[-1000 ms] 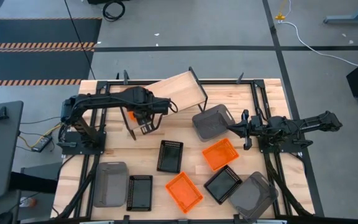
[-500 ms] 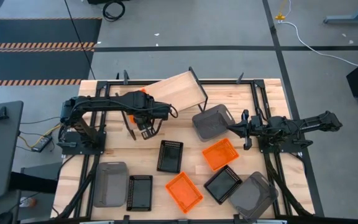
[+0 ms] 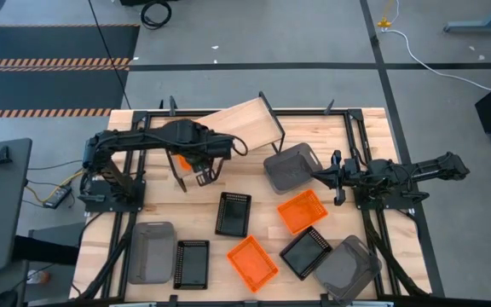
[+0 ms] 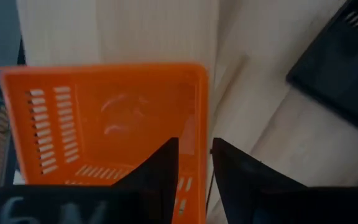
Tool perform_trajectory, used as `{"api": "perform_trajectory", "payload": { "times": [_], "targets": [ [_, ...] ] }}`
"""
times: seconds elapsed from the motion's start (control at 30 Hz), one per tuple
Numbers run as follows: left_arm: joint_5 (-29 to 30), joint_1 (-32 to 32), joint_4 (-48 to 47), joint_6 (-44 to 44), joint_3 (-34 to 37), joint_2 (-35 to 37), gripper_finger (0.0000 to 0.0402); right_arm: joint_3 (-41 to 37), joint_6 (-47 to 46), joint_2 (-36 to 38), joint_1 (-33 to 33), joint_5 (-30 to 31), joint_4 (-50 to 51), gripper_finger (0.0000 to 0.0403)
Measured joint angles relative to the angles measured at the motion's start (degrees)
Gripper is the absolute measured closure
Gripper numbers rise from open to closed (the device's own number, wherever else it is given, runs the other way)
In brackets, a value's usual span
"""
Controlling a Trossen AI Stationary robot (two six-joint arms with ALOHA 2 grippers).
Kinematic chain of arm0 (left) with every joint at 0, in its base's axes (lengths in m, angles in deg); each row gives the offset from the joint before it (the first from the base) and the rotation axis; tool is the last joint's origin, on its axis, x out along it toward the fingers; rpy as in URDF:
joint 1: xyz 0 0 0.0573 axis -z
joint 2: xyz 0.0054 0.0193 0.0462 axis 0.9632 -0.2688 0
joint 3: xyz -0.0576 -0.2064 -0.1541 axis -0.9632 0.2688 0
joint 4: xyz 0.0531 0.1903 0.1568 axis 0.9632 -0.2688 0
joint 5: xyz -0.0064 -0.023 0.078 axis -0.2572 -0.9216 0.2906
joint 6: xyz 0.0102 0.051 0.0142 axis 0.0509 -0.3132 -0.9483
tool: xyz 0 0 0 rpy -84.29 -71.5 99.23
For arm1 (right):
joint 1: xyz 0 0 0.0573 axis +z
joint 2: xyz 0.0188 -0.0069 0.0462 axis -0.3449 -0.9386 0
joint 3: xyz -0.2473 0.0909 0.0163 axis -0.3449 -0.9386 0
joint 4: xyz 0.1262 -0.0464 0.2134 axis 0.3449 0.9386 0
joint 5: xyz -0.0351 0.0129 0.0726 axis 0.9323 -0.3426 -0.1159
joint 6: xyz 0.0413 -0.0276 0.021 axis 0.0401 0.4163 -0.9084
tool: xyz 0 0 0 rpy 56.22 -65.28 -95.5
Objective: Stack baskets on shelf by color
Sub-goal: Put the top left orange bin on the shelf, then put the top black bin on the shelf
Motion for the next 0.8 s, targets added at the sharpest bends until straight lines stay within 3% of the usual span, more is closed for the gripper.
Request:
{"api": "perform_trajectory", "payload": {
  "times": [0.2,0.33,0.47,0.8],
  "targets": [
    [-0.07,1.54,0.02,2.61,-7.96,0.0,0.0297,0.0,0.02,0.0,-0.01,0.0,0.0,0.0391],
    [-1.39,5.16,1.35,4.29,-9.5,0.13,0.0297,0.0,0.02,0.0,-0.01,-0.02,0.0,0.0391],
    [-4.44,11.24,7.17,2.45,-6.98,0.13,0.0296,0.0,0.02,0.0,-0.02,0.0,0.0,0.0391],
    [-7.5,27.65,33.04,-1.18,4.32,-1.11,0.0296,0.0,0.02,0.0,-0.02,0.0,0.0,0.0391]
  ]
}}
